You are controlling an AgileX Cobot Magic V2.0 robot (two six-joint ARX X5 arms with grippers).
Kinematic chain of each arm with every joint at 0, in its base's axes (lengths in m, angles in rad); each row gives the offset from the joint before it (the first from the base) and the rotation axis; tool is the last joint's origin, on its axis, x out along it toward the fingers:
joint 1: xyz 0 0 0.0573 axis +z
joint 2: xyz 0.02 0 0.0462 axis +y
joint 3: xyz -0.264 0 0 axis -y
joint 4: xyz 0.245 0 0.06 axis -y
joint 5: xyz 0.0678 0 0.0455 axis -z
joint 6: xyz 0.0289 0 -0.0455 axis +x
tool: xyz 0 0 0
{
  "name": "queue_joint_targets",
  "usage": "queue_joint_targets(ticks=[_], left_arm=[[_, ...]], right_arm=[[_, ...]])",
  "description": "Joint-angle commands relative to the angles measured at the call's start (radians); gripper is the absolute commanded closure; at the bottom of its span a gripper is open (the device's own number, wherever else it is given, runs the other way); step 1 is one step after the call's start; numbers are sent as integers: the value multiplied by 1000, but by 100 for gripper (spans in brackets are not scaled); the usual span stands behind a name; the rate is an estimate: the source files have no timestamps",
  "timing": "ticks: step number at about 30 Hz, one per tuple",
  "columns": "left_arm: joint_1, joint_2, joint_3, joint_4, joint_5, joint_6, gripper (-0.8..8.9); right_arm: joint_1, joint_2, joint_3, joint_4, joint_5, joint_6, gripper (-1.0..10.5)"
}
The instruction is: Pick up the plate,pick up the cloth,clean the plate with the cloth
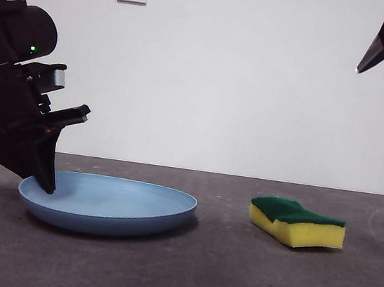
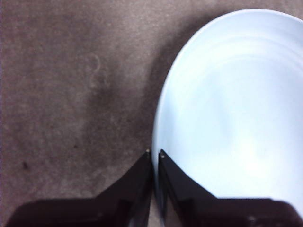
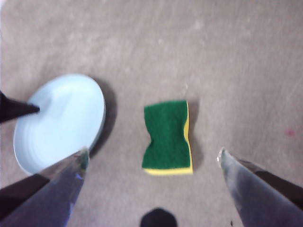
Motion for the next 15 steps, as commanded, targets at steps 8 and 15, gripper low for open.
queue_joint_targets(ticks=[8,15], left_arm=[[-23,-153,18,-79,-14,36,822],[-24,-319,18,-171,-15,39,822]], right_arm=[[125,224,183,-122,98,-158,480],[239,420,268,-119,246,-204,484]])
